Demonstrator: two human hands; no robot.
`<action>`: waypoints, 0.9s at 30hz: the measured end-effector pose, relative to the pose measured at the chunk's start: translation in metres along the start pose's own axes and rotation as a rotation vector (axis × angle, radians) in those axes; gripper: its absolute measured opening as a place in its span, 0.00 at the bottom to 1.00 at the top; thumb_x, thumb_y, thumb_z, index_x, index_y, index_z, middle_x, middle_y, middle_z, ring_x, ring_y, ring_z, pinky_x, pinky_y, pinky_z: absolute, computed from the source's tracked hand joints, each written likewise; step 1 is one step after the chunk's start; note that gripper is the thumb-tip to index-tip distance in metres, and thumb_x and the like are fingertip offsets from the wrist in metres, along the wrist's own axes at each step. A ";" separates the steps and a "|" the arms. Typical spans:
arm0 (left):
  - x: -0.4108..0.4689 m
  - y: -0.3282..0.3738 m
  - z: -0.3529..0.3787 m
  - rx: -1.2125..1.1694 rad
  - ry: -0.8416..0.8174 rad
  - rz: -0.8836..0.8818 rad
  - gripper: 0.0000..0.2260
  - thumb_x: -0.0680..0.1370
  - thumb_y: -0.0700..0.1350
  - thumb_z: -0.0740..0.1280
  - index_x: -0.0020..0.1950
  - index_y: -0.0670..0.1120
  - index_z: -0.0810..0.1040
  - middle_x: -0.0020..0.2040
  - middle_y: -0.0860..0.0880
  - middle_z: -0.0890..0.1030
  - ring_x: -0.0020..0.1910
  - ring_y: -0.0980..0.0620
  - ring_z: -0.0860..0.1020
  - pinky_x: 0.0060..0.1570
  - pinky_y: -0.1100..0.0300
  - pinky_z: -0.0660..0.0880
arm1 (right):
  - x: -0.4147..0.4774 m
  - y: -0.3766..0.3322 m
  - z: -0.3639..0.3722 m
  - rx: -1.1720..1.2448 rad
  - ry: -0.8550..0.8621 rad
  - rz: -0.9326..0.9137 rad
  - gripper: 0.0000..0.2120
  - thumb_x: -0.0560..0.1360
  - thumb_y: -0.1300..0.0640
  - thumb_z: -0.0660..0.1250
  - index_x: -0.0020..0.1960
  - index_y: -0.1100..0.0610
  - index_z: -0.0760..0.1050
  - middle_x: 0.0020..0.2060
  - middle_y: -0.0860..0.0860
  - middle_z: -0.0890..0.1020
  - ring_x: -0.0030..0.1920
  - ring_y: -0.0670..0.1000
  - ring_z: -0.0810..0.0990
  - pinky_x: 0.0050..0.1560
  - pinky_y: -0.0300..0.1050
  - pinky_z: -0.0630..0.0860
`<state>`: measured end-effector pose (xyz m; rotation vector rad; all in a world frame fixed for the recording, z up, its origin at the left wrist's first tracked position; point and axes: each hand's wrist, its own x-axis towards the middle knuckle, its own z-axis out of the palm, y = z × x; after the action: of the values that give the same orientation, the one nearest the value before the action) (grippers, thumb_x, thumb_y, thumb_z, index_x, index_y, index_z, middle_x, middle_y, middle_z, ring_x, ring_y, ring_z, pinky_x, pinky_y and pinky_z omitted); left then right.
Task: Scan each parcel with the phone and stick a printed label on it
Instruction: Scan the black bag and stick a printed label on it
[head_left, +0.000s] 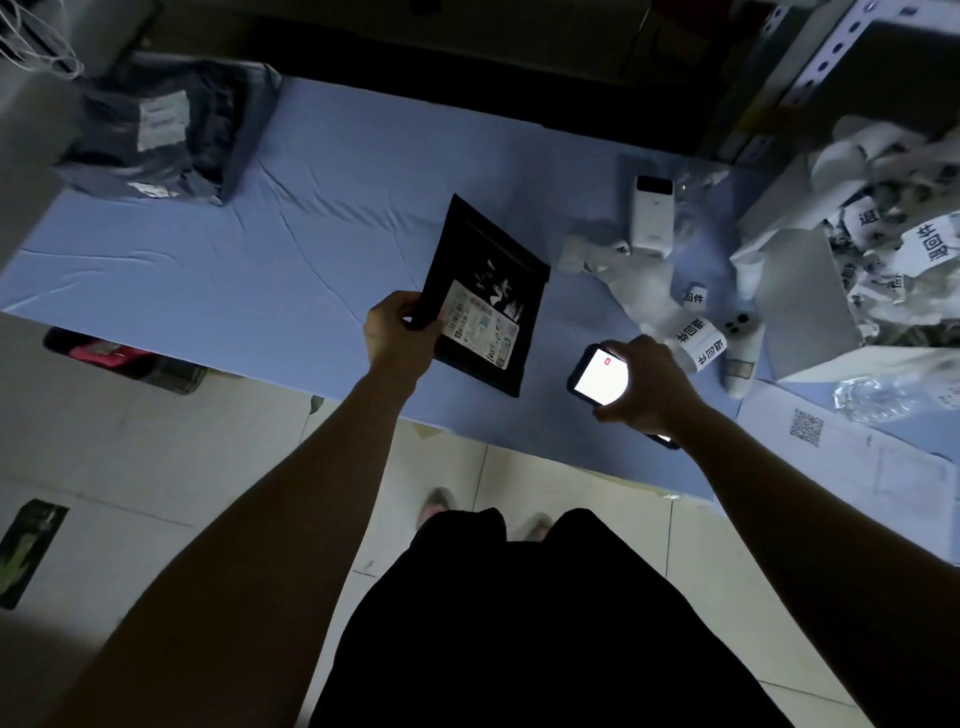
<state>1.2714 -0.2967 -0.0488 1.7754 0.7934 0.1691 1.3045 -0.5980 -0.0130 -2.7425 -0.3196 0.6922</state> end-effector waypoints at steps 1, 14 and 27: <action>0.003 0.000 -0.001 -0.004 -0.009 0.009 0.12 0.73 0.37 0.76 0.53 0.47 0.82 0.49 0.49 0.84 0.42 0.46 0.84 0.41 0.52 0.84 | -0.002 -0.006 -0.002 -0.013 0.004 -0.008 0.43 0.63 0.50 0.83 0.74 0.53 0.70 0.61 0.58 0.74 0.63 0.60 0.71 0.64 0.57 0.72; 0.021 0.005 -0.005 -0.019 -0.126 0.136 0.12 0.71 0.38 0.77 0.48 0.53 0.82 0.42 0.55 0.83 0.35 0.60 0.82 0.32 0.66 0.78 | -0.015 -0.044 -0.015 -0.086 0.074 0.044 0.46 0.65 0.50 0.82 0.78 0.51 0.64 0.65 0.56 0.71 0.67 0.59 0.67 0.66 0.56 0.68; 0.029 -0.011 -0.002 0.163 -0.229 0.065 0.14 0.73 0.40 0.77 0.57 0.41 0.82 0.51 0.44 0.84 0.47 0.49 0.82 0.46 0.53 0.83 | -0.031 -0.034 0.009 0.013 0.093 0.181 0.46 0.64 0.50 0.82 0.77 0.55 0.66 0.64 0.58 0.72 0.66 0.60 0.68 0.66 0.59 0.71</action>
<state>1.2878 -0.2759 -0.0661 1.9339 0.5984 -0.0582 1.2690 -0.5729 0.0042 -2.8044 -0.0470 0.6048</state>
